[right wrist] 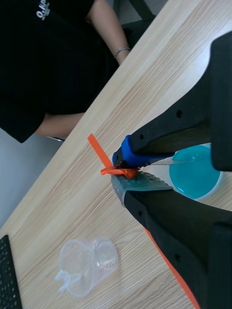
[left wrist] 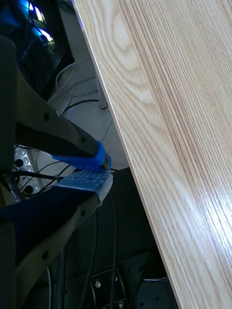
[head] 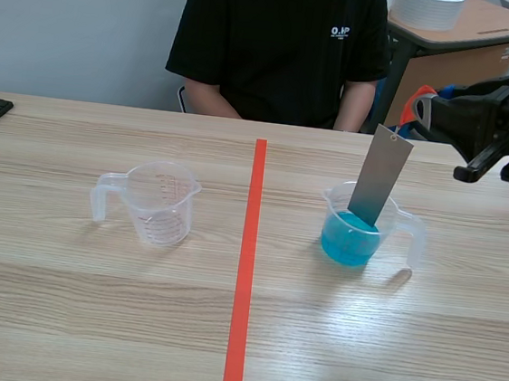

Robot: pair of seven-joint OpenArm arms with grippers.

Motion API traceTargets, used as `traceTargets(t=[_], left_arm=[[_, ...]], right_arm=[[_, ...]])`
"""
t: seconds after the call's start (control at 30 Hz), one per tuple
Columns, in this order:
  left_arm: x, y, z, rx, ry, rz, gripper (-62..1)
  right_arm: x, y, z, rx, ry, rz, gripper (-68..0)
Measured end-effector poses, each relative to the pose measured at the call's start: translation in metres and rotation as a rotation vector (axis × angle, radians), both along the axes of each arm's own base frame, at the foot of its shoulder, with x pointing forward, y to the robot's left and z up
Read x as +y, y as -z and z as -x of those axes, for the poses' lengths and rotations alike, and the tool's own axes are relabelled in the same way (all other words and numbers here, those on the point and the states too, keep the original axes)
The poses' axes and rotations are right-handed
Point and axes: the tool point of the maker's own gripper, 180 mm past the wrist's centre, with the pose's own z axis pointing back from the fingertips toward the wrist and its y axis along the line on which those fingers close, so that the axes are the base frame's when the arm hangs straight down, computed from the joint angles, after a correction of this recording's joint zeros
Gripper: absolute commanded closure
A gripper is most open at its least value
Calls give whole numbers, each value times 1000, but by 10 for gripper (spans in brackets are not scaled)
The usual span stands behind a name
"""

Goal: Do the redox reaction experiment.
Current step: 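Hold the plate still in the solution, then raise the plate and point at it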

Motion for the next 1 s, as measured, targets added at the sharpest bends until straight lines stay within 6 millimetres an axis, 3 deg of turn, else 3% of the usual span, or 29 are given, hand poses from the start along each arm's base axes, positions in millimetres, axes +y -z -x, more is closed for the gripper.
traceTargets(t=[0.77,1.0], left_arm=[[0,0,0,0,0,0,-47],[0,0,0,0,0,0,-47]], right_arm=[[1,-58,17,-45,-110,-22,-16],[-6,-84,19,-82,-116,-21,-16]])
